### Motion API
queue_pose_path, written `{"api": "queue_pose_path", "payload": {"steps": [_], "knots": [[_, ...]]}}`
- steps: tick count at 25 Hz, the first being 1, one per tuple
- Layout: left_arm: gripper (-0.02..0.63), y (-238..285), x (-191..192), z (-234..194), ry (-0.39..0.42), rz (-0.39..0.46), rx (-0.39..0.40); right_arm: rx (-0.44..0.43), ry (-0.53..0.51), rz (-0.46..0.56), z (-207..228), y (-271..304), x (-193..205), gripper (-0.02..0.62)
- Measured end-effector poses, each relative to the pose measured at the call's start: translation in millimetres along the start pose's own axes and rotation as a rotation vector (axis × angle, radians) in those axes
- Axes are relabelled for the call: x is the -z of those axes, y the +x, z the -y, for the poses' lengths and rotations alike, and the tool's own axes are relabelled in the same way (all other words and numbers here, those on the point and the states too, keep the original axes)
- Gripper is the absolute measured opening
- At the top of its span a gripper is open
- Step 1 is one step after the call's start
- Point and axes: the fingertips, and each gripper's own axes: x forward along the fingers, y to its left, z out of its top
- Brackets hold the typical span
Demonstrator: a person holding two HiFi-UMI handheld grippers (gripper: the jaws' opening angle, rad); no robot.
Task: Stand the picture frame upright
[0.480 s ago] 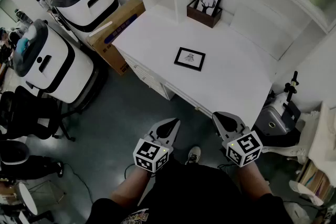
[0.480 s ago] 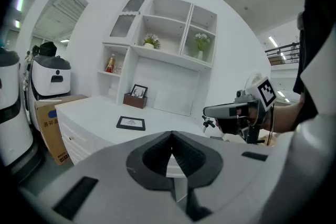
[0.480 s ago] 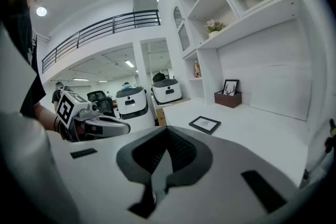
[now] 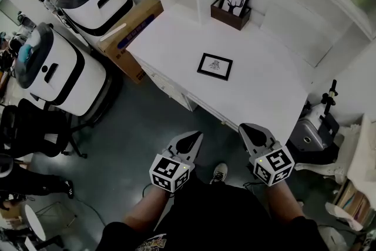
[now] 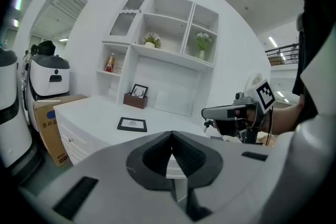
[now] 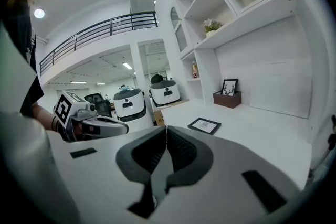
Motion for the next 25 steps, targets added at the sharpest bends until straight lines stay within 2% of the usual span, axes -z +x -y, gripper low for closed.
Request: {"api": "queue_pose_path", "payload": {"steps": [13,25], "knots": [[0.005,-17.0,-9.9,-45.4,-0.005,-0.037,-0.021,-0.031,0.056,0.004,-17.1,49.7,-7.5,0.003],[0.006,-24.4,-24.7,-103.7,0.005,-0.047,0.043,0.016,0.074,0.004,-35.0,105.5,-22.8,0.003]]}}
